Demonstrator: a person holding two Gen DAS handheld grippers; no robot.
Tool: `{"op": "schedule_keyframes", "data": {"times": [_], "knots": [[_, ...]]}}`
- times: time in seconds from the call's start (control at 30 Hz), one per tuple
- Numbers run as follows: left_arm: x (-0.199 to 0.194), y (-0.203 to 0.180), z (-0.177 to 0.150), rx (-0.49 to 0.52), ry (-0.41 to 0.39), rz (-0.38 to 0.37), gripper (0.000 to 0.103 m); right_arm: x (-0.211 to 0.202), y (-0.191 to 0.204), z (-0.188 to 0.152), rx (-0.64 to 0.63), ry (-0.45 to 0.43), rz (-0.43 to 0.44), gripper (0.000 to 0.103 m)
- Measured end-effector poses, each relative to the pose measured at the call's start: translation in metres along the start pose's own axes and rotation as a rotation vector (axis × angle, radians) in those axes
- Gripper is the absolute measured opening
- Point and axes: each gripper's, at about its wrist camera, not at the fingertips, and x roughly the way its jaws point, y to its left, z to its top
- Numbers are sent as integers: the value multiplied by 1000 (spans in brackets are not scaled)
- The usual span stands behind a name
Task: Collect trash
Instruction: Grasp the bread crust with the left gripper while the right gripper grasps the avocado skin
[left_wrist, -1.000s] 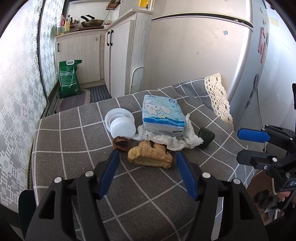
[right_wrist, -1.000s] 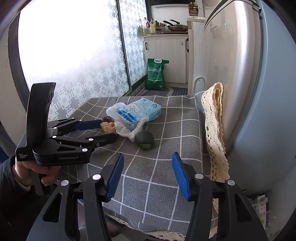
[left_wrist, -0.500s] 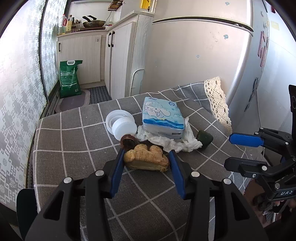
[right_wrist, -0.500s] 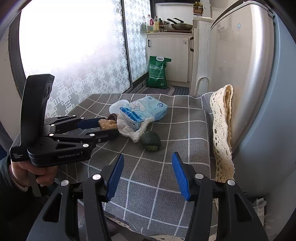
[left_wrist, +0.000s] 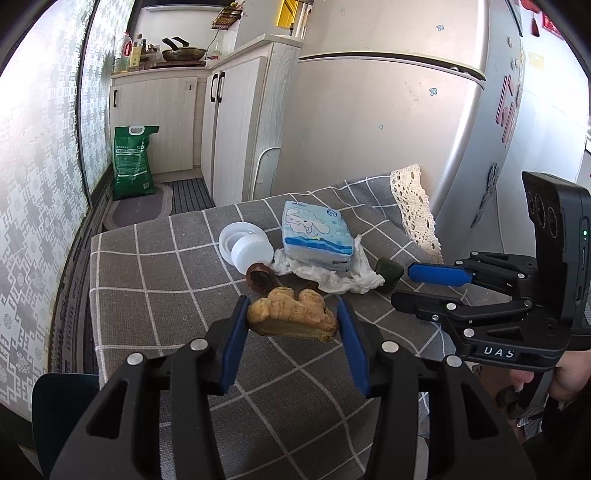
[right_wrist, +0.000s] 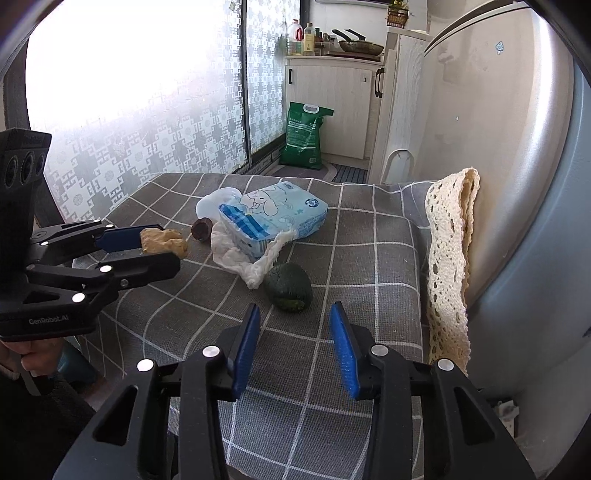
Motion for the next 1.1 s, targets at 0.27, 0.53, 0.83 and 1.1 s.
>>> {"op": "schedule_keyframes", "data": {"times": [0.27, 0.53, 0.83, 1.1], "knots": [[-17, 15, -2, -23, -26, -15, 51, 15, 4, 9, -25, 13, -40, 37], [-36, 36, -4, -41, -46, 10, 51, 20, 13, 20, -41, 37, -69, 26], [-63, 63, -9, -85, -76, 43, 51, -12, 27, 43, -39, -10, -133, 26], [-73, 91, -25, -117, -52, 118, 51, -24, 67, 63, -84, -42, -82, 26]]}}
